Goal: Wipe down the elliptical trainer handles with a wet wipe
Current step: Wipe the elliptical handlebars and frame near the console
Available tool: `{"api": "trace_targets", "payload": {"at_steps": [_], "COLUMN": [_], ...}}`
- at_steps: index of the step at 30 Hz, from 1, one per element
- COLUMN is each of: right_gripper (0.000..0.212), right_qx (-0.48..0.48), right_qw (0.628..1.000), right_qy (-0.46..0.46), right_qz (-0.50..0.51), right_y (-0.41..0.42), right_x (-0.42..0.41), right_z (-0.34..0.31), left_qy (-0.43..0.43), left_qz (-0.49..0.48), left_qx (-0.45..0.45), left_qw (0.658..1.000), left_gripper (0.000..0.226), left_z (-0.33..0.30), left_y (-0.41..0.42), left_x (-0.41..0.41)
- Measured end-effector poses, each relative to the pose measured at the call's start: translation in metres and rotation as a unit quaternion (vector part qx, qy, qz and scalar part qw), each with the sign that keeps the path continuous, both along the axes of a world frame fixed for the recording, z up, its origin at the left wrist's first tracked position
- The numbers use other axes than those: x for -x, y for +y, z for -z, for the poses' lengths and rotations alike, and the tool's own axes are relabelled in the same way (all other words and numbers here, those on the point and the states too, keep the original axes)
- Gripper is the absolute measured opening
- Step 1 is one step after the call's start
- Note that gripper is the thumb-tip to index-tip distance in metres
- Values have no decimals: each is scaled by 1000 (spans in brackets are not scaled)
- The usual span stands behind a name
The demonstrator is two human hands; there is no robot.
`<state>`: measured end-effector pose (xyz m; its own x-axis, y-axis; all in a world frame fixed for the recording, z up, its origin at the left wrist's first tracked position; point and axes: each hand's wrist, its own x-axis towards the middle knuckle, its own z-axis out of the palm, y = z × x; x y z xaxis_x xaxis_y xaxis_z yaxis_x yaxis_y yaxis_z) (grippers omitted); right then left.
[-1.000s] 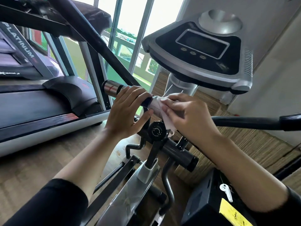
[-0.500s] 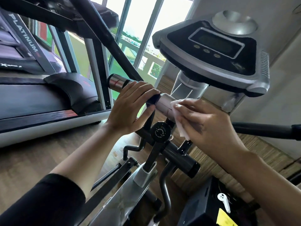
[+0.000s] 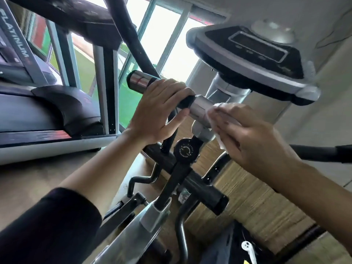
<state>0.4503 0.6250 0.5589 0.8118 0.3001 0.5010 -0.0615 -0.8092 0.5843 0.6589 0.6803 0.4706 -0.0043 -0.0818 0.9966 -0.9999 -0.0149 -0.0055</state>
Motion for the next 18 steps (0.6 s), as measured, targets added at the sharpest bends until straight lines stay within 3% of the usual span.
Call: {"api": "trace_targets", "payload": {"at_steps": [4,10,18], "right_gripper": [30,41,41], "right_qx": [63,139,224], "right_qw": [998,989,969], "right_qy": [12,22,56], "right_qz": [-17,39,88], "right_y": [-2,-7,-7], "right_x": [-13,13,-1], "right_z": [4,16,17], "left_qy": [-1,-25,-37], "left_qz": [-12,-1,-8], "left_qx": [9,22,65], "left_qw": [1000,999,997], "left_gripper": [36,40,40], "left_z": [4,5,8], "left_y": [-5,-9,-18], "left_x": [-4,-10,-12]}}
